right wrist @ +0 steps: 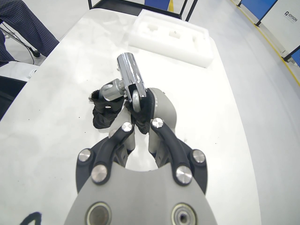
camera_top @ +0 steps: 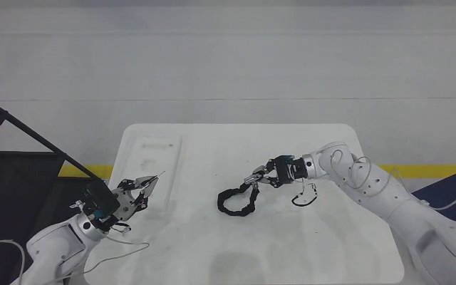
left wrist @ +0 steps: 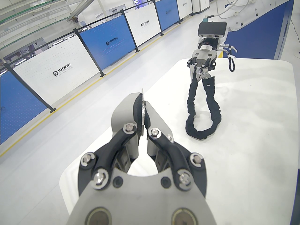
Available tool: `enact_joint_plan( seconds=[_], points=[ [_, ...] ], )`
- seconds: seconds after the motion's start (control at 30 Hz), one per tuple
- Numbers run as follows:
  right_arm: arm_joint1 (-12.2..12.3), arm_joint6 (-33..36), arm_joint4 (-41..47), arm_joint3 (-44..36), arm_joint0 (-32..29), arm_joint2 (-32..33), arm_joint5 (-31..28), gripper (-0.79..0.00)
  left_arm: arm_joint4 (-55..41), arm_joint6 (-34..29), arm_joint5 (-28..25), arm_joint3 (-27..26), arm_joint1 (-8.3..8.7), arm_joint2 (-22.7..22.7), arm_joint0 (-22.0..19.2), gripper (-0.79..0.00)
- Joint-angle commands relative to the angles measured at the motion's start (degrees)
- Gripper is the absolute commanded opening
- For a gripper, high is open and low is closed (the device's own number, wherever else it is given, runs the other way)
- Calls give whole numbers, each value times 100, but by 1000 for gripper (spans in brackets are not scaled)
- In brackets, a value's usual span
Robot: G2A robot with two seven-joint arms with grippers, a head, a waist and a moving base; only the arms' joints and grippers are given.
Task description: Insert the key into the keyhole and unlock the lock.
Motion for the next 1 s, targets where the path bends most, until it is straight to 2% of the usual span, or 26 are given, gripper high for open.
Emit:
enact_joint_plan(
  seconds=[0.0, 0.1, 0.33, 0.47, 0.73, 0.97],
  points=[
    [5, 92, 116, 36, -56, 31, -55, -785, 0, 0, 0, 0, 0, 0, 0, -785],
    [38, 427, 525, 56, -64, 169, -493, -785, 0, 0, 0, 0, 0, 0, 0, -785],
    [201, 1720, 1856, -413, 104, -12, -493, -785, 0, 0, 0, 0, 0, 0, 0, -785],
    [330, 2813, 2914, -1054, 387, -258, -493, -785, 0, 0, 0, 0, 0, 0, 0, -785],
    [587, 4864, 4638, -2328, 796, -258, -493, -785, 0, 0, 0, 0, 0, 0, 0, -785],
    [730, 6040, 5717, -2717, 1007, -258, -493, -785, 0, 0, 0, 0, 0, 0, 0, -785]
  ],
)
